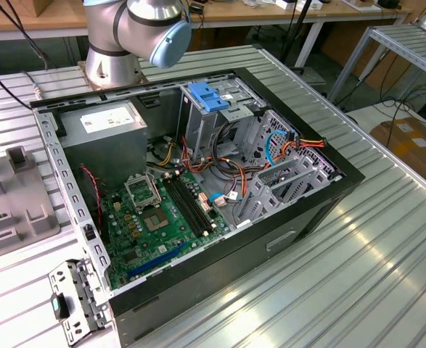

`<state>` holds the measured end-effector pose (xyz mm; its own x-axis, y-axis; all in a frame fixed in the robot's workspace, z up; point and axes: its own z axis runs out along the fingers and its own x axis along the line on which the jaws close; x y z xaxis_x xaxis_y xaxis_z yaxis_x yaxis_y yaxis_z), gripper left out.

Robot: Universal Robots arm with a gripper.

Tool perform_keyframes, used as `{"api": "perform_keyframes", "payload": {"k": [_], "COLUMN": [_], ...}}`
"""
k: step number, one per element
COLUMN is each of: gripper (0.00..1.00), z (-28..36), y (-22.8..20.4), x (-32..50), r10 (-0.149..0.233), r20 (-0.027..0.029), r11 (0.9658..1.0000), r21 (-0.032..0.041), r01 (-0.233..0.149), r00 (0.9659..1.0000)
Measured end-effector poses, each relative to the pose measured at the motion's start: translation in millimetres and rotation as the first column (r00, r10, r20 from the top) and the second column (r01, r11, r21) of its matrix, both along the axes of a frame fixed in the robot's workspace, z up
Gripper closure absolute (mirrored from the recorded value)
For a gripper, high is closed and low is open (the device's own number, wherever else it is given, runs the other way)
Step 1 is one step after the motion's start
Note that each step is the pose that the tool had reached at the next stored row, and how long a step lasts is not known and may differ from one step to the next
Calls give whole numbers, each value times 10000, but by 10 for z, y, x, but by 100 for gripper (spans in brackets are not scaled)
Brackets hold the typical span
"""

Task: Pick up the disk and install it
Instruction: 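Pick up the disk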

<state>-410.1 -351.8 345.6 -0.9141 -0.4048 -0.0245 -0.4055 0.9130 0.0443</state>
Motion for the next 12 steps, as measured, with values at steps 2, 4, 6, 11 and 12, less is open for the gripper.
{"api": "perform_keyframes", "payload": {"k": [2, 4, 6, 11, 12], "gripper": [89, 89, 89, 89, 89], "z": [0, 0, 0, 0, 0], "y": [0, 0, 0, 0, 0], "x": [0, 0, 0, 0, 0], "r10": [239, 377, 514, 959, 1026], "r20": [-1, -1, -1, -1, 0], "r11": [9997, 9993, 9987, 9954, 9947], "r21": [0, 0, 0, 0, 0], "r01": [-239, -377, -514, -959, -1026], "r00": [9997, 9993, 9987, 9954, 9947]}}
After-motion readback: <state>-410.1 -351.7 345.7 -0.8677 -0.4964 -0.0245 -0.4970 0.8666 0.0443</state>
